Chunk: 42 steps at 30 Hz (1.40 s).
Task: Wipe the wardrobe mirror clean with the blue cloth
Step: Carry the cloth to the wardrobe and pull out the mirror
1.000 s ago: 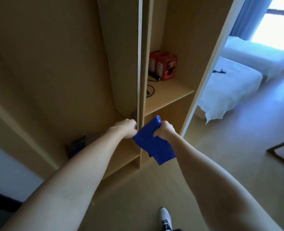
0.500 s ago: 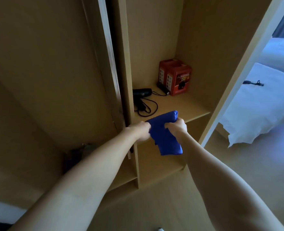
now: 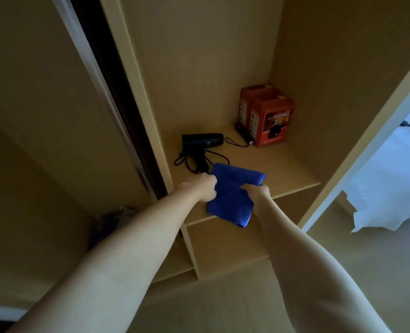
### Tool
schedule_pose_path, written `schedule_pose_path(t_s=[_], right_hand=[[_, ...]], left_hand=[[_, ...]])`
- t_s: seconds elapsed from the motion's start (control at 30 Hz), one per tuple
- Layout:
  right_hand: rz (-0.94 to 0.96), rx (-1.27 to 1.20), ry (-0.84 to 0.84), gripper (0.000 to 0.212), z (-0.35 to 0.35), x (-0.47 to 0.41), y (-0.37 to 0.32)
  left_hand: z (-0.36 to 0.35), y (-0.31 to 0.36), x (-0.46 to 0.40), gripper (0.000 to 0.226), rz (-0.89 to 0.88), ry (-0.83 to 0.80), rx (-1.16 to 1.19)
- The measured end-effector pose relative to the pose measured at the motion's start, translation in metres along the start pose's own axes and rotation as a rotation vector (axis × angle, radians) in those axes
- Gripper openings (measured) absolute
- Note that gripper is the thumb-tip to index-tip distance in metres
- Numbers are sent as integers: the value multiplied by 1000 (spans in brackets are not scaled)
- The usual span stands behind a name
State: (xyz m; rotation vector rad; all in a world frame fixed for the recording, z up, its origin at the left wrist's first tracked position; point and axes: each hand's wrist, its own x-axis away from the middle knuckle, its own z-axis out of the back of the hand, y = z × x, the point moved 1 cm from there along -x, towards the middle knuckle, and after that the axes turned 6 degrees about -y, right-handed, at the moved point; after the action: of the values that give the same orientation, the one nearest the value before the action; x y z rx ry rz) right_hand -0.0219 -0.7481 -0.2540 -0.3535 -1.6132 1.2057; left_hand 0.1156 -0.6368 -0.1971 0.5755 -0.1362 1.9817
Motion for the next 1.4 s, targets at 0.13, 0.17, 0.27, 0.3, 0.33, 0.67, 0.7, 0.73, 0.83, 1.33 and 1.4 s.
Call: schedule_pose_path(t_s=[0.13, 0.17, 0.27, 0.3, 0.33, 0.67, 0.7, 0.73, 0.83, 1.33, 1.4], right_hand=[[48, 474, 57, 13, 5, -23, 7], [62, 527, 62, 8, 8, -28, 8], [76, 556, 45, 12, 14, -40, 13], [79, 580, 37, 16, 15, -43, 15], [80, 597, 41, 21, 15, -45, 16], [256, 692, 294, 27, 21, -36, 13], [265, 684, 270, 25, 20, -32, 11], [272, 677, 255, 24, 18, -27, 8], [286, 659, 221, 22, 11, -8, 0], [379, 699, 284, 24, -89, 166, -24], [403, 720, 260, 20, -112, 185, -24]], left_hand=[[-8, 2, -22, 14, -1, -34, 8], [-9, 2, -26, 15, -3, -42, 9], [-13, 2, -37, 13, 1, -61, 7], [-14, 2, -40, 14, 0, -65, 7], [-14, 2, -41, 15, 2, -69, 4], [-4, 11, -29, 11, -2, -70, 25], [-3, 12, -25, 11, -4, -67, 24], [-1, 14, -19, 12, -7, -63, 22], [4, 16, 1, 12, -27, -46, 35], [28, -47, 163, 8, -221, 41, 61], [32, -71, 185, 5, -219, 65, 46]])
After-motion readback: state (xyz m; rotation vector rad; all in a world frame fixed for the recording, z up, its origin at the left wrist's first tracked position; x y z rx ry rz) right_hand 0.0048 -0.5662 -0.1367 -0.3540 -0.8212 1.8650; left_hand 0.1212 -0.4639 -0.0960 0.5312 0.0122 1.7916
